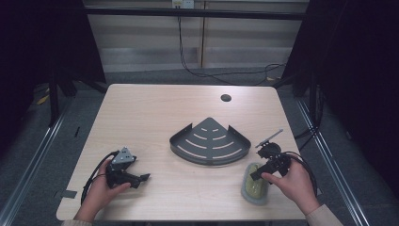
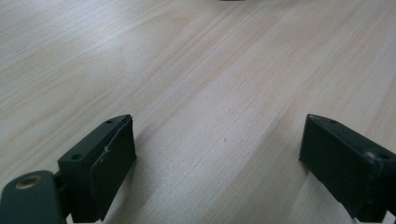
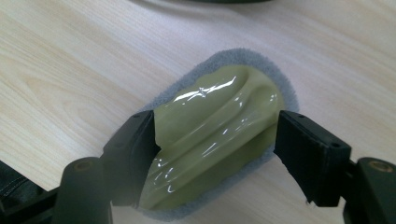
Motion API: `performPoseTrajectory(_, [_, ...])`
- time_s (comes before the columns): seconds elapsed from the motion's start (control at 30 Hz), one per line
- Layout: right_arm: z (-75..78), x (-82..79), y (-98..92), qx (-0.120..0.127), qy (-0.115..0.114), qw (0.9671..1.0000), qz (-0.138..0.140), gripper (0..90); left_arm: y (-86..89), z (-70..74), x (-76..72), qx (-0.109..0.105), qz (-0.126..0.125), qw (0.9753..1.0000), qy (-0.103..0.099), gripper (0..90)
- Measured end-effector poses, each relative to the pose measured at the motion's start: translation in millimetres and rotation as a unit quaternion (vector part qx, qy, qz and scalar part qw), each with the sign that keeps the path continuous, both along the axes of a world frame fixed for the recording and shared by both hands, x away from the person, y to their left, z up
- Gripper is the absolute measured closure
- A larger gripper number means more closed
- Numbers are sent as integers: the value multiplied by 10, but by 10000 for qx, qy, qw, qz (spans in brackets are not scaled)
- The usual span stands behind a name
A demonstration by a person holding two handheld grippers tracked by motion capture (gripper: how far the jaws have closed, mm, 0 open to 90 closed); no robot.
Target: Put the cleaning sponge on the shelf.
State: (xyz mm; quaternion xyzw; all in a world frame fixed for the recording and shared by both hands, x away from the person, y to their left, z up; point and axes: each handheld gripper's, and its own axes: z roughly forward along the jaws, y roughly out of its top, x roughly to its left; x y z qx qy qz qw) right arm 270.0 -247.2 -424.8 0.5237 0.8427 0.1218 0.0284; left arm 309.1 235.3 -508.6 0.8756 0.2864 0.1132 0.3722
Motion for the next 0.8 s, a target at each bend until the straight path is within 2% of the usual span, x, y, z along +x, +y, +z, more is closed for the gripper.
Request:
performPoseTrajectory(0.07, [-22, -16, 1, 27, 43, 10000, -29, 316, -1, -1, -1, -8, 7, 10000, 0, 99])
performPoseTrajectory(0.1, [-35, -24, -5, -18, 79, 10000, -34, 354, 0, 0, 0, -1, 1, 10000, 0, 99])
performPoseTrajectory(0.13, [-45, -30, -12, -33, 79, 10000, -23, 443, 0, 0, 0, 0, 1, 10000, -1, 99])
performPoseTrajectory(0.2, [-69, -43, -33, -26, 151, 9999, 35, 546, 0, 0, 0, -1, 2, 10000, 0, 99])
performPoseTrajectory(0.23, [-69, -43, -33, -26, 151, 9999, 35, 546, 0, 0, 0, -2, 1, 10000, 0, 99])
performPoseTrajectory(0.27, [-71, -51, -35, -82, 163, 9998, 106, 623, -1, -1, -1, -10, 8, 10000, 2, 99])
performPoseTrajectory(0.3, [-71, -51, -35, -82, 163, 9998, 106, 623, -1, -1, -1, -8, 7, 10000, 1, 99])
performPoseTrajectory(0.37, [-53, -61, -26, -134, 96, 9997, 163, 712, -1, 0, 0, -9, 5, 10000, 4, 99])
performPoseTrajectory(0.57, [-9, -46, -32, -179, 104, 9994, 285, 716, -1, -1, -1, -9, 7, 10000, 1, 99])
performPoseTrajectory(0.8, [155, -14, -65, -195, 12, 9992, 340, 716, -1, -1, -1, -9, 7, 10000, 1, 99])
